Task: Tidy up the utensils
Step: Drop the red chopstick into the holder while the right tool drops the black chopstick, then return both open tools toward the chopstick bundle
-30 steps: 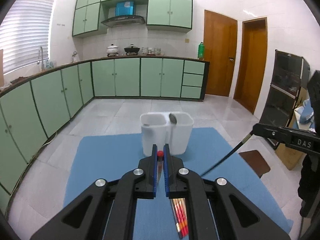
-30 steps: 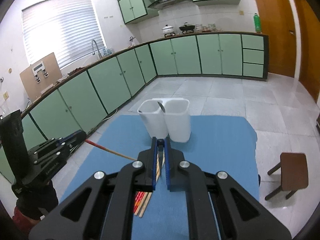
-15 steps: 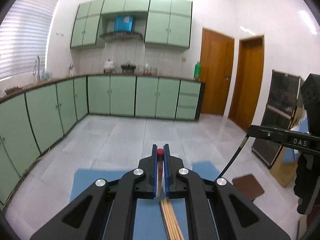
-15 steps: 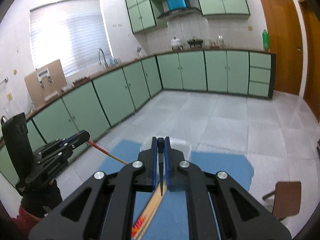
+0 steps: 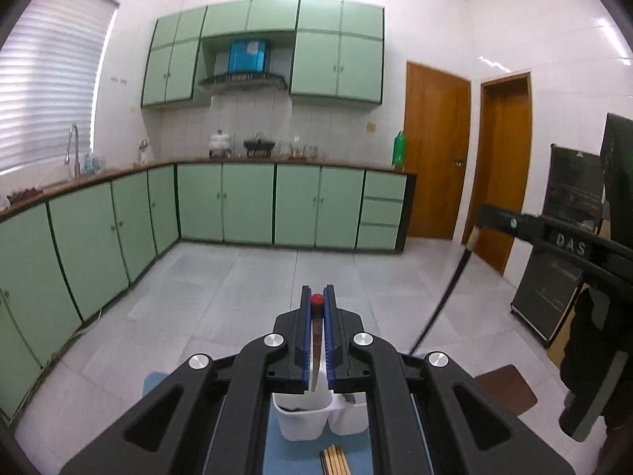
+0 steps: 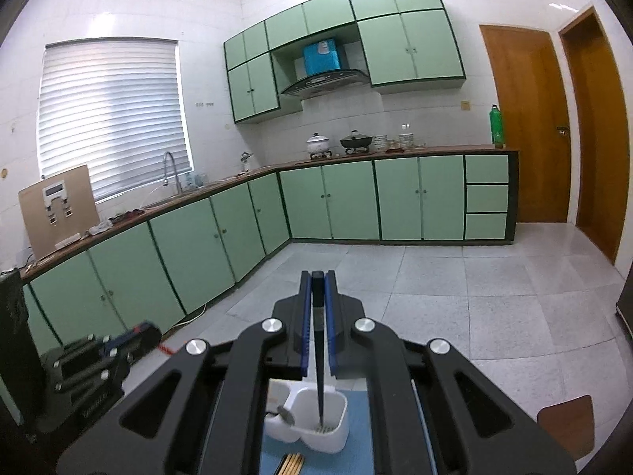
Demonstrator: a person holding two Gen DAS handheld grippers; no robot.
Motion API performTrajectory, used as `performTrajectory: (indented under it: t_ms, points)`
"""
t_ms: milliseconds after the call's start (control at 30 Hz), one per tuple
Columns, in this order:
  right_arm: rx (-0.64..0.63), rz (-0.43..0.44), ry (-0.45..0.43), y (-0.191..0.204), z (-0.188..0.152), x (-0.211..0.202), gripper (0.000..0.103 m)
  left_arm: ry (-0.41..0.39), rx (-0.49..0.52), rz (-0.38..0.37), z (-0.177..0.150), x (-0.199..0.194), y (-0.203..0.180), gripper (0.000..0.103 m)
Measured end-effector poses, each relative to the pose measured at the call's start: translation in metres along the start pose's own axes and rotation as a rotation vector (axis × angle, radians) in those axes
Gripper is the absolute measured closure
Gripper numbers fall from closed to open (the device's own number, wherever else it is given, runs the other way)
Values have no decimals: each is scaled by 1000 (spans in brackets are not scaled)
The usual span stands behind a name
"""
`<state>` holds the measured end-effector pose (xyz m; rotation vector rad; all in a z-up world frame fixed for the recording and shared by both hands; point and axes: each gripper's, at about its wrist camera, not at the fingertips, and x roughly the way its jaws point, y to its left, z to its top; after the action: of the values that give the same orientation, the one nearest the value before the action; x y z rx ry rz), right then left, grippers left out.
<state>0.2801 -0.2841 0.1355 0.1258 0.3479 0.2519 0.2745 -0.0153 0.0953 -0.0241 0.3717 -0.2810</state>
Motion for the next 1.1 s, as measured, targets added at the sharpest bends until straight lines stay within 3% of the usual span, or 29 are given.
performTrajectory:
  t_ms: [200,300,367,433,667,733,833,1100]
  points:
    - [19,-14,91,-5,-26,42,97,63,-4,27,-16,29,3,97]
    - [19,-22,139,-4,-41,49,91,89,-8,31,-21,36,5,96]
    - [6,-31,147,-3,-50,44,77,93,-1,34,-24,32,7,92]
    - [0,-39,141,0,-58,34,70,90,3,37,-27,25,7,85]
    - [1,-82,145,-2,-94,-15,26,103,-4,45,-53,-10,5,46]
    - [9,-82,159,-3,-110,-28,20,107,-4,50,-66,-18,4,39]
    - [32,-67,202,-5,-146,-44,18,142,-14,55,-96,-31,6,36]
    - [108,-83,395,6,-255,-61,17,347,-57,94,-194,-35,17,34]
